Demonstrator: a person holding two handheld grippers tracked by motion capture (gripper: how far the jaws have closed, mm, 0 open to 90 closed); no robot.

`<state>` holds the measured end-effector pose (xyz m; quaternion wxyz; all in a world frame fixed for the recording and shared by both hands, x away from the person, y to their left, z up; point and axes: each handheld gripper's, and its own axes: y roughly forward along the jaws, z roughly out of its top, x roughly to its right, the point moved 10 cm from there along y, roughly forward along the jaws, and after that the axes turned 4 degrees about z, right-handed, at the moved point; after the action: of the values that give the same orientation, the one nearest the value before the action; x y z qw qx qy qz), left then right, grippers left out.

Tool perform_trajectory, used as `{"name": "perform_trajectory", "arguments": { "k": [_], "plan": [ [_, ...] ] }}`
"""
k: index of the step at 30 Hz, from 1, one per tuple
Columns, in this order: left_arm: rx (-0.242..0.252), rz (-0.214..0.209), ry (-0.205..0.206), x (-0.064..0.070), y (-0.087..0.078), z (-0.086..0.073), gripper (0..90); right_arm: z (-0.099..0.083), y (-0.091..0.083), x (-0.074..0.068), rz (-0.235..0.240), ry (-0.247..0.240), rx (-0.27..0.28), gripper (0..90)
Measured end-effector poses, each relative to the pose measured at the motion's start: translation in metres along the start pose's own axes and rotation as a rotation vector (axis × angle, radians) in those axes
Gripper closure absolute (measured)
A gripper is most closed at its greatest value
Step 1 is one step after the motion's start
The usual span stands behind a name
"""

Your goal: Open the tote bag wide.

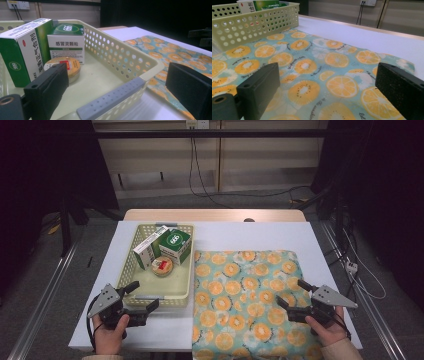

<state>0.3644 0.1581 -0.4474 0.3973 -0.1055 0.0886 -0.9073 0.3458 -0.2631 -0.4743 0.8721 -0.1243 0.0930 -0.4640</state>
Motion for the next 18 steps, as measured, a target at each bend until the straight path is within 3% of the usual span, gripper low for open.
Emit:
{"name": "perform_trajectory", "arguments": {
  "k": [6,18],
  "plan": [
    [0.0,-0.005,-0.001,0.0001,-0.0002,-0.0008,4.7,0.002,0.0012,0.0007,0.006,0.04,0.002,5.0],
    [-0.003,-0.009,-0.002,0.0013,-0.0015,-0.0022,4.7,0.0037,0.0082,0.0056,-0.008,0.048,-0.033,5.0]
  ]
}}
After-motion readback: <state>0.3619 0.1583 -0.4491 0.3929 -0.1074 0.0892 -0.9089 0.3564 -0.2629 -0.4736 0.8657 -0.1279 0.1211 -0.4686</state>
